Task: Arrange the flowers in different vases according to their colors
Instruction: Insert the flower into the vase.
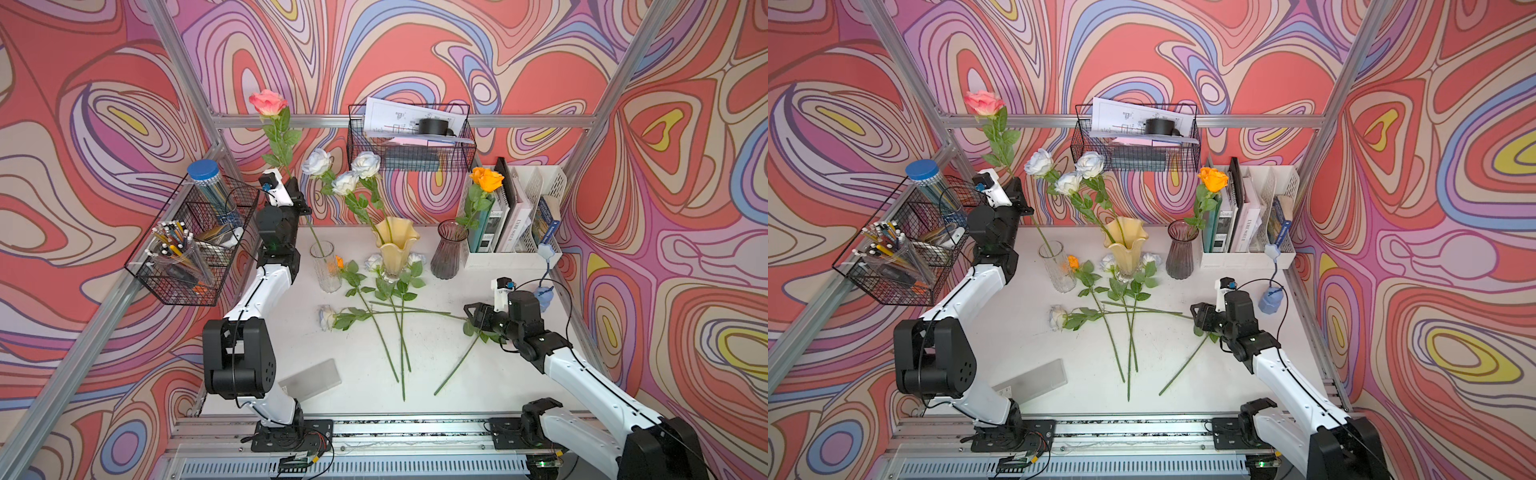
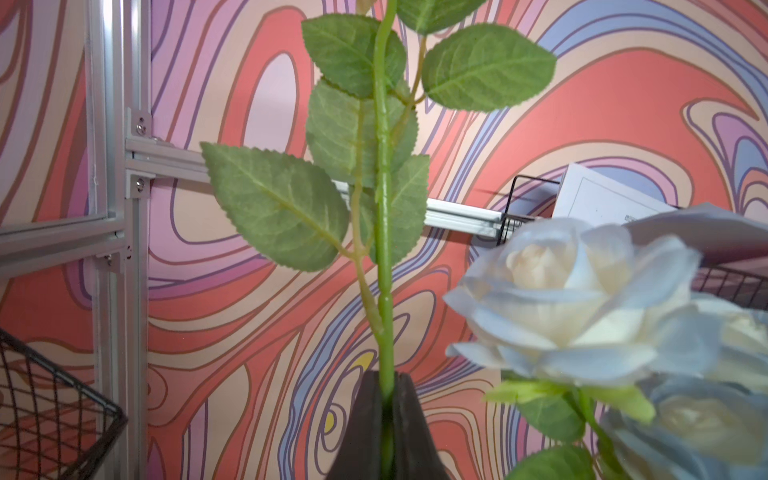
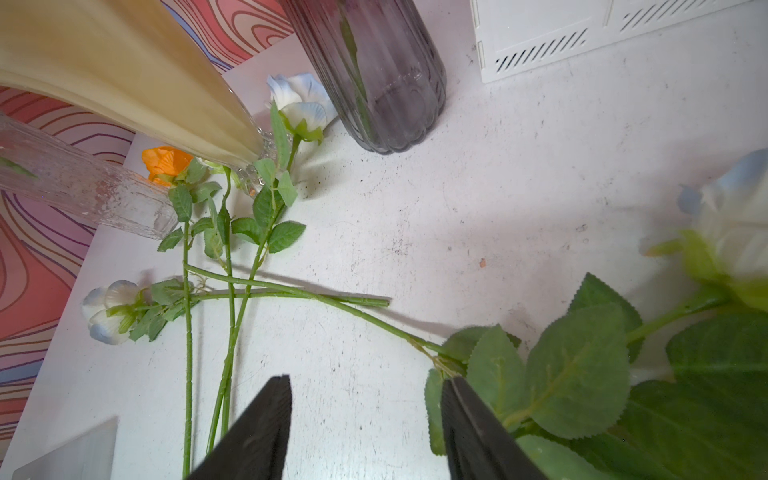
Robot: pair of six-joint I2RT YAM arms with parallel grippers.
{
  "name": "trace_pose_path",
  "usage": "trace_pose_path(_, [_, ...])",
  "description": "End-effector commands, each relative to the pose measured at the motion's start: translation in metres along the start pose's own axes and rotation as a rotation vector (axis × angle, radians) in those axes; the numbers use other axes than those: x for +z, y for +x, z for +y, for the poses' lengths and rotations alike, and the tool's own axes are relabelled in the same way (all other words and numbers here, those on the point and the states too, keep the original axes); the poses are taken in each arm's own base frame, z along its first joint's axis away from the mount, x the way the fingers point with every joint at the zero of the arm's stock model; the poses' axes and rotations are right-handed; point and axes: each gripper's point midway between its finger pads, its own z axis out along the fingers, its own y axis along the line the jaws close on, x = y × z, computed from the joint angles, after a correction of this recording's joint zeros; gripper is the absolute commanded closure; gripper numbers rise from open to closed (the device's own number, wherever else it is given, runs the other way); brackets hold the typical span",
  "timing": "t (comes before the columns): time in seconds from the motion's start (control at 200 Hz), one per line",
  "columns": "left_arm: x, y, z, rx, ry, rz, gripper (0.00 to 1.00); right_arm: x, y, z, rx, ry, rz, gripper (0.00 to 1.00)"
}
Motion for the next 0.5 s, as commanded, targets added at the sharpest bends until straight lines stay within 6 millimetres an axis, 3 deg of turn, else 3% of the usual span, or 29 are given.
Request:
trace_pose_path(0.0, [-0.012, -0.011, -0.021, 0.012, 0.069, -0.045, 0.63, -0.004, -0.012, 0.005, -0.020, -0.016, -0.038, 0.39])
trace_pose_path(0.075, [-0.020, -0.006, -0.034, 0.032, 0.091, -0.019, 0.43, -0.007, -0.012, 0.006, -0.018, -0.022, -0.044, 0.39])
trace_pose_path(0.19, [-0.029, -0.005, -0.042, 0.050, 0.089, 0.023, 0.31, -0.014, -0.013, 0.008, -0.014, -0.029, -0.058, 0.38])
trace_pose_path(0.356, [-0.056, -0.021, -0.044, 0.028, 0.069, 0.078, 0.02, -0.022, -0.011, 0.016, -0.012, -0.062, -0.048, 0.35])
trace_pose_path(0.496, [-0.088, -0.028, -0.047, 0.019, 0.037, 0.156, 0.02, -0.027, -0.010, 0.017, -0.008, -0.062, -0.047, 0.34])
